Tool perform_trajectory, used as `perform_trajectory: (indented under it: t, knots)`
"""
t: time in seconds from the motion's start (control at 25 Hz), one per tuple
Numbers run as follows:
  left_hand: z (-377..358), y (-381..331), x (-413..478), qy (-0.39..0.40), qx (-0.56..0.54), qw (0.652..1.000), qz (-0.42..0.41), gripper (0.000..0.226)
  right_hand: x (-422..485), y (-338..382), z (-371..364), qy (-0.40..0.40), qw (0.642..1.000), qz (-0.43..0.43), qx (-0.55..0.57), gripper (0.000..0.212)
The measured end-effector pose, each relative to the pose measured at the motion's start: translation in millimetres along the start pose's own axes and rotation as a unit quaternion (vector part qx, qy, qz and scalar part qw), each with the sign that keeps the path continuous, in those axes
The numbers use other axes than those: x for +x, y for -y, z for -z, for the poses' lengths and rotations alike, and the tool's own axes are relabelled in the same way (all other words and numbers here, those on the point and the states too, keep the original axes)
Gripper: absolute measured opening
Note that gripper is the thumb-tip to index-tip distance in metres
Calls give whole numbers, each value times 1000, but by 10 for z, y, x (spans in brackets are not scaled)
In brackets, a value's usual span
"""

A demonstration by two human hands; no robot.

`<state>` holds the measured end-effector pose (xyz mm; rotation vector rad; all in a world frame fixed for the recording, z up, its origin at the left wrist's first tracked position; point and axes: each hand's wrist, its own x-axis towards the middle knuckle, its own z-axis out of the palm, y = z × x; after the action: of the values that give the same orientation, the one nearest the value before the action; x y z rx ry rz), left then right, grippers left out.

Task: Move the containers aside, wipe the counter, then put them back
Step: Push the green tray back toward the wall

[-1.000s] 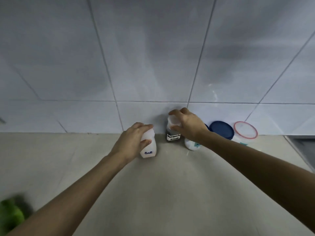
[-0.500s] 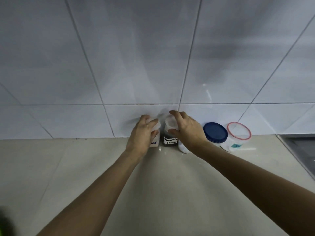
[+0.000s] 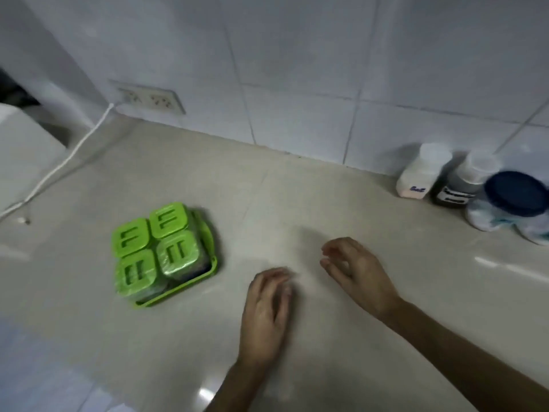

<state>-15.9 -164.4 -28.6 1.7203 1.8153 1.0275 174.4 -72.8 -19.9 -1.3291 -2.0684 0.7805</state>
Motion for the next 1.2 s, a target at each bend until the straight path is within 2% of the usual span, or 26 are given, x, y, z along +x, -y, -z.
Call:
perform_trajectory:
  t: [0.08, 0.12, 0.2, 0.28, 0.36, 0.48, 0.6, 0.68, 0.76, 0.92, 1.04, 1.2]
  knots:
    - [418, 411, -498, -120, 20, 987, 108, 22, 42, 363, -593, 81, 993, -24, 78, 16]
    - [613, 574, -682, -184, 10, 969, 165, 21, 81, 549, -840, 102, 987, -45, 118, 19]
    - [968, 863, -916, -300, -63, 909, 281, 20, 193, 877, -1263, 114, 965, -112, 206, 27]
    - [1267, 1055, -954, -353, -161, 854, 346, 18, 326, 1203, -1544, 109, 933, -171, 298, 32]
    - [1503, 1187, -827, -367, -247, 823, 356, 14, 450, 1474, -1684, 106, 905, -199, 362, 29]
    - [1743, 1278, -574, -328, -339, 808, 354, 30, 625, 1650, -1803, 115, 890, -229, 378, 31]
    - [1798, 1215, -390, -293, -325, 828, 350, 49, 723, 1661, -1747, 155, 880, -251, 373, 41]
    - [1787, 1147, -314, -281, -318, 840, 339, 48, 707, 1626, -1654, 155, 878, -251, 377, 33]
    - [1698, 1087, -239, -258, -320, 851, 327, 40, 625, 1528, -1496, 116, 884, -248, 379, 29]
    - [1318, 822, 61, -164, -335, 881, 289, 37, 392, 1132, -1009, 1, 894, -271, 358, 36]
    - [950, 585, 342, -95, -336, 900, 261, 37, 192, 797, -685, -75, 884, -305, 347, 41]
    - [500, 339, 798, 19, -317, 923, 217, 34, 81, 338, -352, -153, 864, -330, 348, 65]
